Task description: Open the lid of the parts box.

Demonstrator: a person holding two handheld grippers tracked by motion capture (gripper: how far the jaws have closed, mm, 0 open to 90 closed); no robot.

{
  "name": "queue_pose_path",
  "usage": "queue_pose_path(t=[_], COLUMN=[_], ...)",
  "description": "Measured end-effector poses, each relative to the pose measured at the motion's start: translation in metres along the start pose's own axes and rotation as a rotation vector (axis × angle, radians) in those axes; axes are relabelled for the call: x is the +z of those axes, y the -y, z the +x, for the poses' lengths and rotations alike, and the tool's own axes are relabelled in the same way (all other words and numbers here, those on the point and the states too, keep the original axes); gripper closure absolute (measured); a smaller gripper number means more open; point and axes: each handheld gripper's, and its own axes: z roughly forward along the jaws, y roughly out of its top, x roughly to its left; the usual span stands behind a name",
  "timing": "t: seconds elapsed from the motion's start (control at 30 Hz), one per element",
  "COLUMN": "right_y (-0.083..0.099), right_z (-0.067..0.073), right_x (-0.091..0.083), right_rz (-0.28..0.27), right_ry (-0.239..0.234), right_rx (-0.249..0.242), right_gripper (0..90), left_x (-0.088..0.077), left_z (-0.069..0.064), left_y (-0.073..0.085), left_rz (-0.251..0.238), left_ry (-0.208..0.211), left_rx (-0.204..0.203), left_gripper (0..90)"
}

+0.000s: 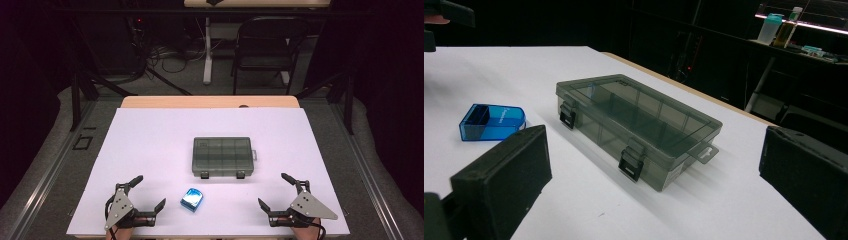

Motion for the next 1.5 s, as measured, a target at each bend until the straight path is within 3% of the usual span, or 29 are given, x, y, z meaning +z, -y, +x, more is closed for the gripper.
queue_pose_path(t=[0.5,0.73,1.0,1.43,1.5], right_y=[-0.001,-0.005,-0.012,-0.016,-0.018], right_z=[-0.001,-0.007,-0.008,-0.018,-0.019], right_x=[0.004,0.015,0.025,0.041,0.045], right_rz=[0.020,0.037,0.055,0.089,0.093], right_ry=[-0.028,-0.036,-0.046,-0.066,-0.073], right_rx=[0.017,0.038,0.030,0.062,0.063], right_gripper=[0.0,0.0,0.0,0.0,0.0], left_x=[0.007,0.015,0.024,0.056,0.060], left_z=[0.001,0.001,0.001,0.004,0.006], left_y=[-0.003,-0.007,-0.012,-0.026,-0.028], left_rz=[-0.007,-0.002,0.012,0.038,0.046], left_ry=[0.001,0.023,0.044,0.094,0.098], left_rx=[-0.004,-0.015,-0.024,-0.008,-0.023], left_gripper=[0.3,0.3,0.3,0.2,0.2])
